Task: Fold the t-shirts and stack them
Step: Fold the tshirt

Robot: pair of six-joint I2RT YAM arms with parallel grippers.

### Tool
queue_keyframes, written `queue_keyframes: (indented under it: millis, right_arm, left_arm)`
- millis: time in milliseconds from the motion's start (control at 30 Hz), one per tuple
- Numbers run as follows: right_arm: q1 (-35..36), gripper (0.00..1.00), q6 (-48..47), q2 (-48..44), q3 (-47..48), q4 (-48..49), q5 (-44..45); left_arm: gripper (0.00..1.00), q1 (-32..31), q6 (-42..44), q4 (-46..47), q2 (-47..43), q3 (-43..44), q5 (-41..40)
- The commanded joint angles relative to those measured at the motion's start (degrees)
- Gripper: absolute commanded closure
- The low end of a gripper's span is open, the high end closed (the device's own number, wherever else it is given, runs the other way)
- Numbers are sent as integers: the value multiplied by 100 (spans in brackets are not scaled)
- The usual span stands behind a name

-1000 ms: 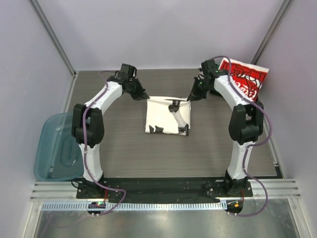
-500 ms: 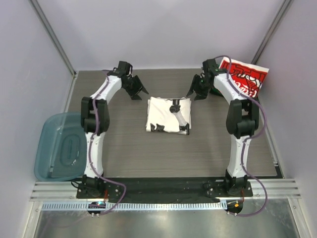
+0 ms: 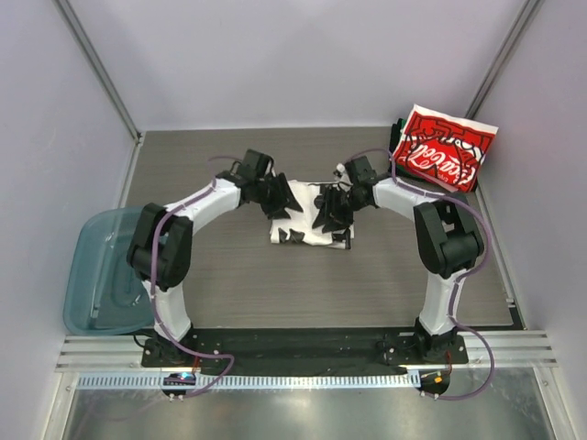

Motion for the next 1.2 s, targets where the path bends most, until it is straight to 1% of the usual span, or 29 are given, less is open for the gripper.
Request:
queue_keyframes:
  millis: [0,33,67,167,333,533,700,800,900,967,1000,1033,1067,1100,1133,1167]
  right_arm:
    - [-191,55,16,168,-400,568,-321]
    - [-227,56,6,203,-662,691,-295]
    - [-262,56,-20,203,-821,762,-295]
    - [-455,56,-64,177,-1436,1060,-286]
    - [-578,57,-126,-60,-2281,1360,-269]
    - [-579,55,-3,-920,-3063,1351,-75]
    - [-579,52,164,-1974,-3633,1237,21]
    - [-588,52,191,-2248,-3959,1219,48]
    - [-579,52,156,-2275,-4039,1184,74]
    - [-579,52,173,-2389,-3961,1105,-14]
    - [-579,51,147,-2450,-3795,1044,4]
    - [-605,50,121,-2547,-3672,869,30]
    - [-614,48,77,-2704,-3514,746,126]
    - [-640,36,33,-2775,-3347,632,223]
    - [-701,27,-11,-2837,-3006,430,337]
    - [-745,17,-37,-2881,-2828,350,590]
  left_arm:
    - [53,-157,-361,797,226,-650,165]
    - [53,-218,-449,912,235,-827,69]
    - [54,-245,-493,1157,261,-1212,41]
    - [55,-272,-564,1484,376,-1662,-125]
    - [57,-254,-380,1563,376,-2313,-398]
    - [59,-254,-37,1511,-98,-3016,-855]
    - [60,-254,86,1441,-283,-3210,-961]
    - [60,-263,78,1440,-371,-3289,-961]
    - [60,-272,104,1406,-546,-3281,-952]
    - [59,-280,253,1056,-704,-3150,-996]
    - [55,-289,332,845,-975,-2923,-1083]
    - [52,-298,524,347,-1126,-2790,-1153]
    - [50,-307,622,98,-1318,-2649,-1319]
    - [44,-315,701,-165,-1486,-2465,-1443]
    - [41,-307,771,-690,-1853,-2142,-1575]
    - [38,-307,963,-921,-2004,-1947,-1698]
